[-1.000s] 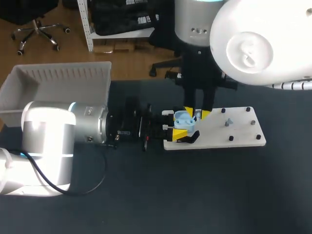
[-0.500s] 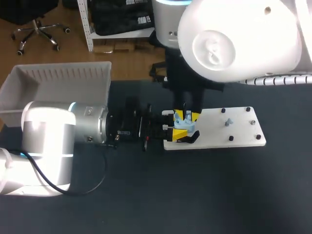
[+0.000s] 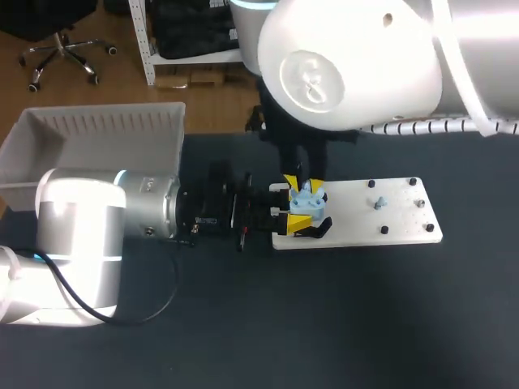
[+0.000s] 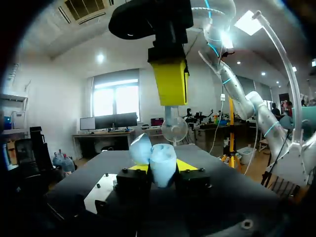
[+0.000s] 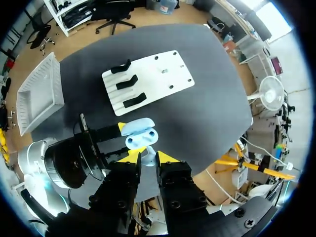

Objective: Pick up each earbud case from the left stands, insert the matching earbuds, close the lid, and place the case in the box.

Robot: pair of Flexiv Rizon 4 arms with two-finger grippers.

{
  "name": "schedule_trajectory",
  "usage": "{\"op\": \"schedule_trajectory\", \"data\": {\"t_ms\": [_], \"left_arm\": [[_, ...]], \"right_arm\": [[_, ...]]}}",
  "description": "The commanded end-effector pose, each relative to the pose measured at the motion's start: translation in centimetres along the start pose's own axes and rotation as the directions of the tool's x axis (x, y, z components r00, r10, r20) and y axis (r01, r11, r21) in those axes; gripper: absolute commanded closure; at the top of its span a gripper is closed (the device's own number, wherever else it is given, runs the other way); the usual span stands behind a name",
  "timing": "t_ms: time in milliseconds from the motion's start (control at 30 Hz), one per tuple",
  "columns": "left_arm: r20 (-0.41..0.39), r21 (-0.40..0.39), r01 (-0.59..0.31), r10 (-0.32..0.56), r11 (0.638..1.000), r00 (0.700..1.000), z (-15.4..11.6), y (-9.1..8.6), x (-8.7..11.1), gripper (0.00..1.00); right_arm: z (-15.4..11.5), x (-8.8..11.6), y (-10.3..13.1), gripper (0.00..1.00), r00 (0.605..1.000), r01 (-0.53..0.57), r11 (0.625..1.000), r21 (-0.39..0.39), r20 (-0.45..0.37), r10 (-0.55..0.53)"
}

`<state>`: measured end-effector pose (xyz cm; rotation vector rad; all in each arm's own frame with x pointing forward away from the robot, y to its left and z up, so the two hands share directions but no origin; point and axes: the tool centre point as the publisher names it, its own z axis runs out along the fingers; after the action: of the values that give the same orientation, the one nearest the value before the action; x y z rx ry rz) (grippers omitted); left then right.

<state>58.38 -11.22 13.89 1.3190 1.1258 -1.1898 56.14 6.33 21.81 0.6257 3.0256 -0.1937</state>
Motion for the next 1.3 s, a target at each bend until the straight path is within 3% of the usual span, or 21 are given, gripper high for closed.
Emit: {"op": "schedule_trajectory", "data": {"t_ms": [33, 167, 600, 933, 1300], "left_arm": [[0.002, -0.011, -0.005, 0.005, 1.000, 1.000, 0.1, -0.2, 0.1, 1.00], [0.002, -0.011, -0.005, 0.005, 1.000, 1.000, 0.1, -0.2, 0.1, 1.00], [0.002, -0.011, -0.005, 0.005, 1.000, 1.000, 0.1, -0.2, 0.1, 1.00], [0.002, -0.011, -0.005, 0.005, 1.000, 1.000, 0.1, -0.2, 0.1, 1.00], [0.002, -0.011, -0.005, 0.005, 1.000, 1.000, 0.1, -0.2, 0.1, 1.00]], "right_arm": [[-0.1, 0.4, 0.0, 1.00, 1.000, -0.018, 1.000, 0.002, 0.003, 0.018], [-0.6, 0.8, -0.3, 1.00, 0.999, -0.036, 0.999, -0.035, -0.002, 0.036], [-0.6, 0.8, -0.3, 1.00, 0.999, -0.036, 0.999, -0.035, -0.002, 0.036], [-0.6, 0.2, -0.2, 1.00, 0.977, -0.209, 0.978, -0.029, -0.041, 0.208], [0.3, 0.3, 0.3, 1.00, 0.974, -0.228, 0.974, -0.008, 0.004, 0.228]]}}
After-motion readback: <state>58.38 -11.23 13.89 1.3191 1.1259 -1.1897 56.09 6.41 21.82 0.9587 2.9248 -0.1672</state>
